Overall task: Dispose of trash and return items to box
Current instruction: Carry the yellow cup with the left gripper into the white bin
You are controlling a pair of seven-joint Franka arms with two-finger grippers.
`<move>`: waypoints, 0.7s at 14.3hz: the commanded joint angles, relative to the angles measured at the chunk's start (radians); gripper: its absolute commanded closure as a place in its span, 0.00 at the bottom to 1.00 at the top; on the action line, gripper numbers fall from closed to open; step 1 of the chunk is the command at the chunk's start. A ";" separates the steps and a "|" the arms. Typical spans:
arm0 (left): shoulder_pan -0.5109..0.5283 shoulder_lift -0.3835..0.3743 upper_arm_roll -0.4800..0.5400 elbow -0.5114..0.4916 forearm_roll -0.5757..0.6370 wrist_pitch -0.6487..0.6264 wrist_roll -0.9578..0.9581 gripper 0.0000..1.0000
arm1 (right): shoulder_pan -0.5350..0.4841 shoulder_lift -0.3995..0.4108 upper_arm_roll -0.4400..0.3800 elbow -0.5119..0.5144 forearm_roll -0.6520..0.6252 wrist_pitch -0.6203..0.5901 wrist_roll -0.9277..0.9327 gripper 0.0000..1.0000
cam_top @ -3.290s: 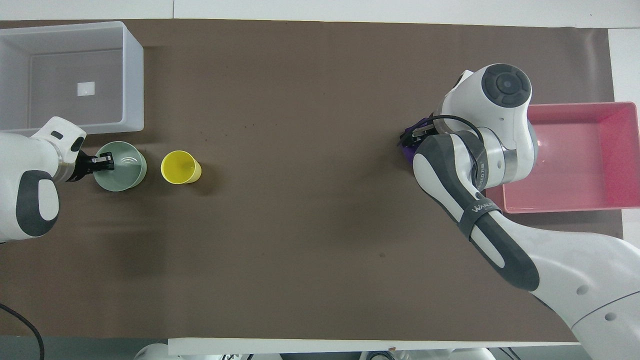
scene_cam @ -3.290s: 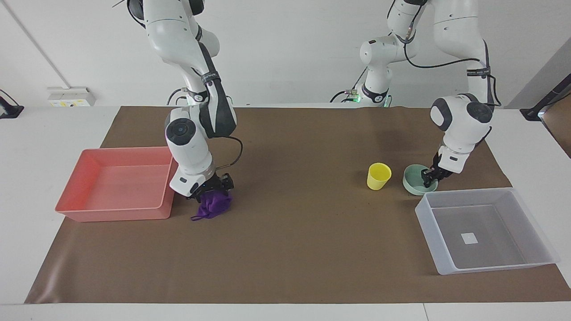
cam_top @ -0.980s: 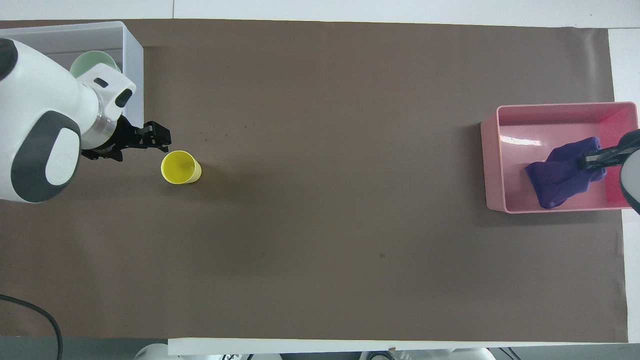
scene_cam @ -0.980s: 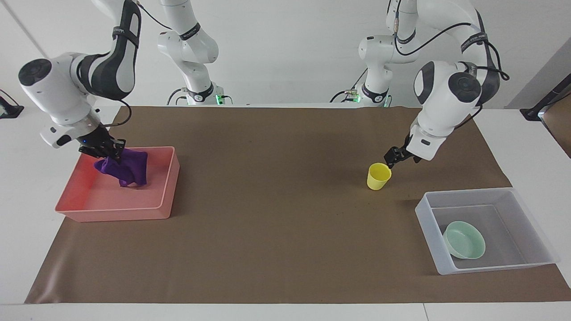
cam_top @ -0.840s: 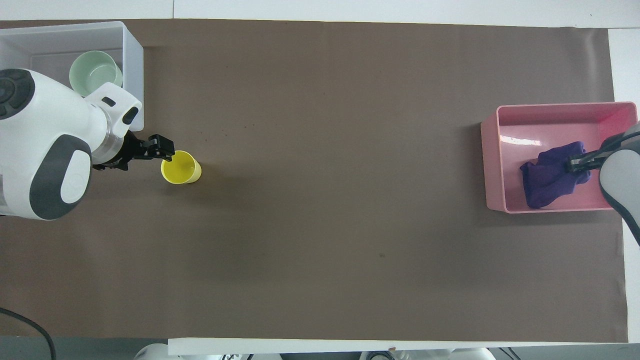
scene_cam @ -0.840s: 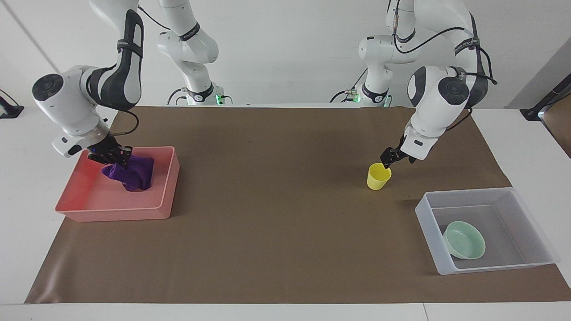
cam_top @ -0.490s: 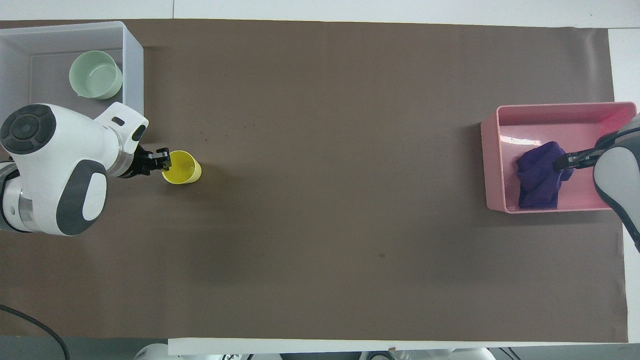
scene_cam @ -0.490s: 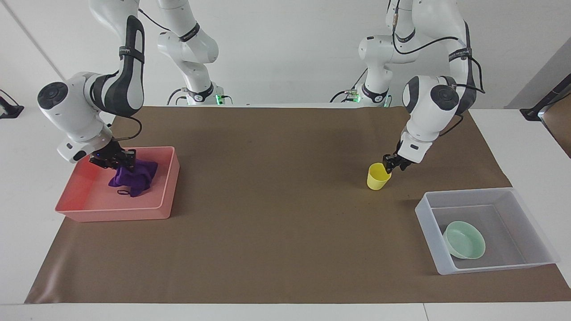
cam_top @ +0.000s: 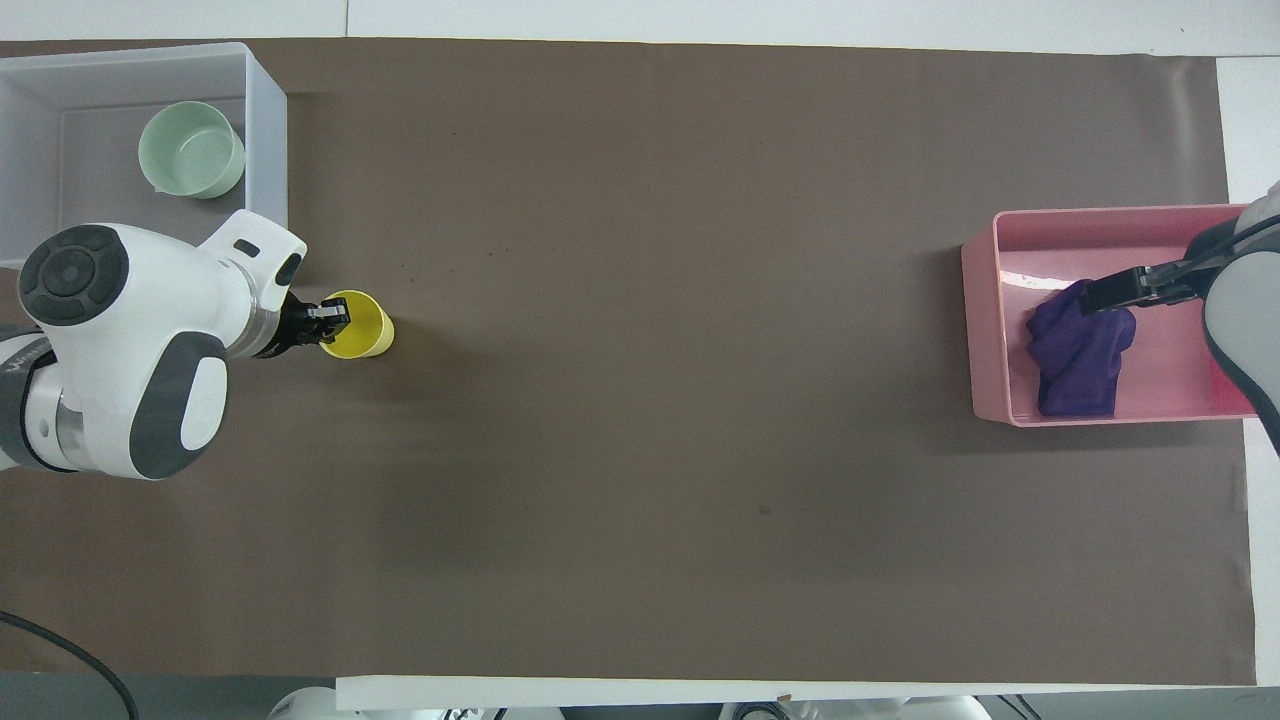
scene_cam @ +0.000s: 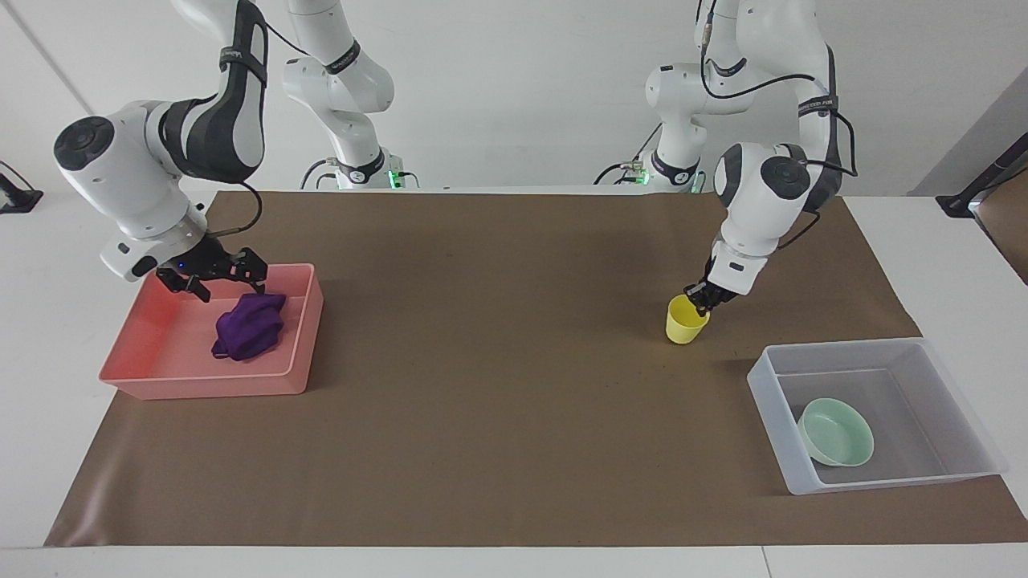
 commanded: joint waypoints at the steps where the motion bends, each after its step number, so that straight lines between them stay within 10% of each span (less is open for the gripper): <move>1: 0.007 0.101 0.018 0.337 -0.023 -0.220 -0.048 1.00 | 0.061 -0.002 0.004 0.070 0.014 -0.098 0.086 0.00; 10: 0.283 0.388 0.029 0.466 -0.017 0.086 -0.070 1.00 | 0.101 -0.055 0.004 0.294 -0.048 -0.420 0.082 0.00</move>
